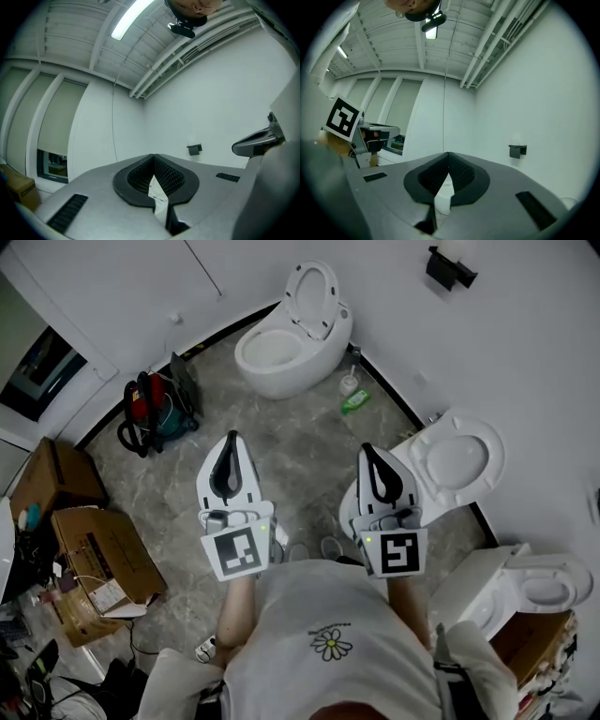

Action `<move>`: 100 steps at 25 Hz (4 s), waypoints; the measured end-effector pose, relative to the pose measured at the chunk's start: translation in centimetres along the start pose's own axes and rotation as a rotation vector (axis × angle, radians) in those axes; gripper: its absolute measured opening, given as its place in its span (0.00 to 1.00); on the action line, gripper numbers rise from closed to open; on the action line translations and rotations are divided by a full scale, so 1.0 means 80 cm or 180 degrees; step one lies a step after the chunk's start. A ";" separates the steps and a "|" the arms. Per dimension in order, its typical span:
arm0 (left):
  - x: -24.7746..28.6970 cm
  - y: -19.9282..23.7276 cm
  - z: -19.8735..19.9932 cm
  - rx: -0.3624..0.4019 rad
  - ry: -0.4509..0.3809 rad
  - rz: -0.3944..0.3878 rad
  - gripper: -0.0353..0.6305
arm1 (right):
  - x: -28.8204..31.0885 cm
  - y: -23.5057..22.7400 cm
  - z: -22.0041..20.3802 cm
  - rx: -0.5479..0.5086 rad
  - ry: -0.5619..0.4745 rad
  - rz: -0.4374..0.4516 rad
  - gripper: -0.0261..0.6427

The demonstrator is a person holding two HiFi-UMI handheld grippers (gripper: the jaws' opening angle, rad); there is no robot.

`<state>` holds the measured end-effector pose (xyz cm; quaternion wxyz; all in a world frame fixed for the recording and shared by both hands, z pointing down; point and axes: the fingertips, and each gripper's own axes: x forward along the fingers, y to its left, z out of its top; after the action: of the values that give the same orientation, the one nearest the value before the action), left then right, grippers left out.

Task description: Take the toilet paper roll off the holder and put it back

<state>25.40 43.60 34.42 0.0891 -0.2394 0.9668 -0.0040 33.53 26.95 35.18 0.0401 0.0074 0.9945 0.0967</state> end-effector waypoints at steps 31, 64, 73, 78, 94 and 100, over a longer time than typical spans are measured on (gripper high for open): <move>0.372 -0.037 -0.104 0.0003 -0.0073 -0.0553 0.08 | 0.265 -0.228 -0.102 -0.0132 0.0218 -0.0721 0.05; 0.773 -0.372 -0.053 -0.0438 -0.0405 -0.2790 0.08 | 0.402 -0.540 -0.084 -0.0487 0.0231 -0.2780 0.05; 0.813 -0.404 -0.060 -0.0437 -0.0358 -0.3320 0.08 | 0.398 -0.569 -0.088 -0.0560 0.0440 -0.3405 0.05; 0.830 -0.406 -0.072 -0.0531 -0.0271 -0.3383 0.08 | 0.406 -0.575 -0.089 -0.0601 0.0471 -0.3484 0.05; 0.861 -0.445 -0.052 -0.0779 -0.0356 -0.3569 0.08 | 0.408 -0.587 -0.091 -0.0558 0.0488 -0.3559 0.05; 0.907 -0.489 0.025 -0.0789 -0.0710 -0.3781 0.24 | 0.411 -0.586 -0.088 -0.0558 0.0482 -0.3546 0.05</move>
<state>-19.24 -24.60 22.06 0.1437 -0.7446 0.6464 0.0844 -0.13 -19.65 30.46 0.0141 -0.5286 0.8366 0.1433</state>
